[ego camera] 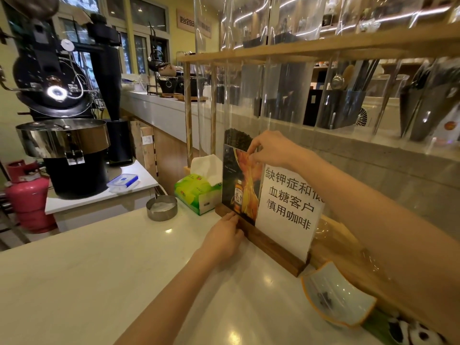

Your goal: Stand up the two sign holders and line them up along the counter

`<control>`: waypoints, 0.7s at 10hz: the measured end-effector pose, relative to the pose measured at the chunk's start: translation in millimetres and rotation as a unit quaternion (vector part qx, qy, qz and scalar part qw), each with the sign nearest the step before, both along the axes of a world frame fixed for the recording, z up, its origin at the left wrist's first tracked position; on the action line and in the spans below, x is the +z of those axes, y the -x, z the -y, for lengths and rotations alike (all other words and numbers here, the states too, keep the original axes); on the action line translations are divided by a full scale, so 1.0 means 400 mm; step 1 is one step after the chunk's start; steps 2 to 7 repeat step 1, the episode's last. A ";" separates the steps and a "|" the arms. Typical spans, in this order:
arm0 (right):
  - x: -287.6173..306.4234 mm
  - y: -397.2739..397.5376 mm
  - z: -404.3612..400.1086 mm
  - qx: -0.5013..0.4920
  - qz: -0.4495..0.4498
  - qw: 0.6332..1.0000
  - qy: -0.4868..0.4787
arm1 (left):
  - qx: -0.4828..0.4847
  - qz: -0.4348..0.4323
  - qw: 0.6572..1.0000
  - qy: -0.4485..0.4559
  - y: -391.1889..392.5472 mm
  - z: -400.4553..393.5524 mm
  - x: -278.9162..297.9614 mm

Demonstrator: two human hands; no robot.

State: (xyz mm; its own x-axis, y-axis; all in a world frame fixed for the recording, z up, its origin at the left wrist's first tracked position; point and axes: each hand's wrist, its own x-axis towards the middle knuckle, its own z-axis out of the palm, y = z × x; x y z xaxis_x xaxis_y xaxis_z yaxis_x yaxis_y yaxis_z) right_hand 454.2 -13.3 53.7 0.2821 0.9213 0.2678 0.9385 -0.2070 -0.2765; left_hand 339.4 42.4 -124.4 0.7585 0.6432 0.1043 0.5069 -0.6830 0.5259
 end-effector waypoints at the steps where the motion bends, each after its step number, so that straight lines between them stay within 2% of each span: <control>1: -0.007 0.014 0.018 0.004 0.004 0.998 -0.061 | 0.016 0.043 0.999 -0.029 0.025 -0.008 0.025; 7: -0.007 0.014 0.018 0.004 0.004 0.998 -0.061 | 0.016 0.043 0.999 -0.029 0.025 -0.008 0.025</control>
